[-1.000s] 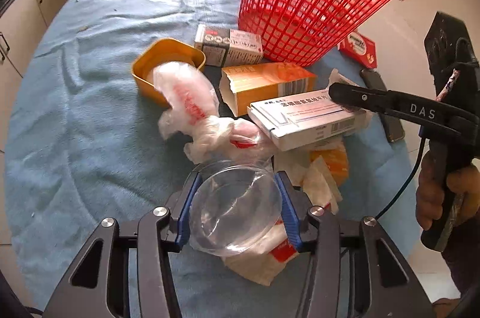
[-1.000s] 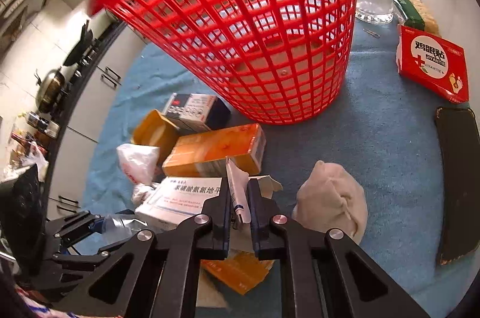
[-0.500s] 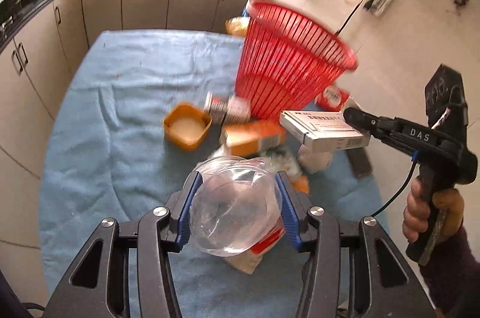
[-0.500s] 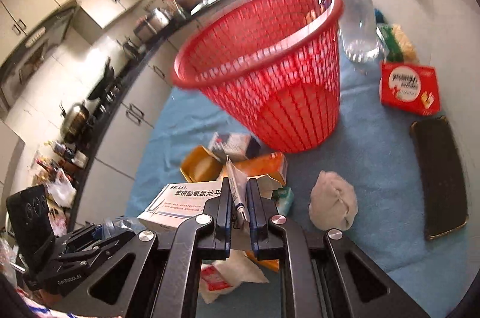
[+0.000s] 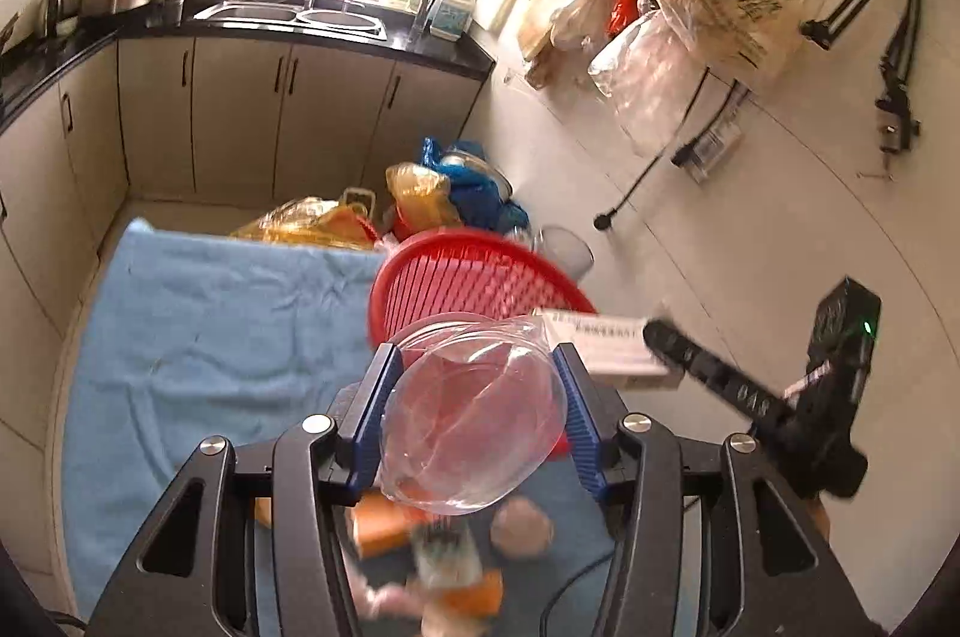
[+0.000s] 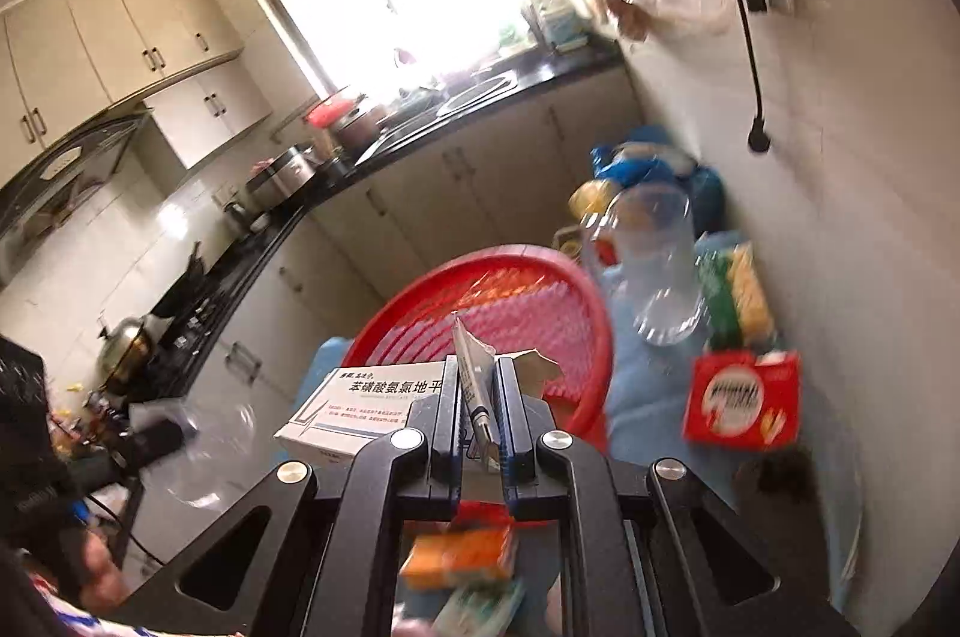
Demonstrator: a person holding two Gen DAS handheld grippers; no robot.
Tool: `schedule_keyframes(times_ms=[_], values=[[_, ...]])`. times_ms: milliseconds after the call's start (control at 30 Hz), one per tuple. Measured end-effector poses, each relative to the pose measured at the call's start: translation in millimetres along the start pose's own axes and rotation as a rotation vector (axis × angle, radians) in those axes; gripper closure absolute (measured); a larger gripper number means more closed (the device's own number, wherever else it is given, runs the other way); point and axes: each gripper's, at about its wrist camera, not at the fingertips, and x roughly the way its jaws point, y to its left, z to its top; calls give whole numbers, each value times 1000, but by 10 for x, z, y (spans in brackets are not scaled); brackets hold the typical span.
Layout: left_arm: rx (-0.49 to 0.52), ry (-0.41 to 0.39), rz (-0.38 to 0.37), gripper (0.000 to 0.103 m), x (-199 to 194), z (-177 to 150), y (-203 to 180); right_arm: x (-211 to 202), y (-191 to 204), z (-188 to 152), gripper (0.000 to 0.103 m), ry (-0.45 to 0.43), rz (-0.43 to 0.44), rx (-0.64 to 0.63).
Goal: Collect trash
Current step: 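Carry both items over the red basket and open both tools to drop them, then grasp the white plastic bag with the left tool while the right tool grasps the white cloth bundle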
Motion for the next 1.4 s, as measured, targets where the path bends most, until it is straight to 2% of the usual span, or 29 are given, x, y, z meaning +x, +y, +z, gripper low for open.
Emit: schedule_keyframes(times_ms=[200,267,333,367,400,500,667,900,1167,1400], values=[[-24,31,22,51,511,231,-43,287,-87,163,90,23,-16,-9],[-23,41,21,45,607,253,-47,354,-95,167,86,27,-17,-17],[-28,38,17,37,617,249,-37,411,-113,157,63,35,-15,-18],[-31,35,11,36,607,245,-31,422,-130,147,47,33,-18,-17],[-31,33,5,35,590,243,-28,417,-137,142,39,26,-22,-16],[-26,22,15,33,486,198,16,400,-145,126,39,27,-25,-19],[-10,10,83,32,210,36,187,252,-151,21,38,37,-42,-20],[-23,31,178,29,-133,-385,613,-50,-177,-322,34,67,-91,-24],[-87,160,211,29,-115,-1026,997,-211,-377,-988,33,178,-165,24],[-178,320,171,29,237,-1637,1163,-174,-523,-1554,32,299,-188,64]])
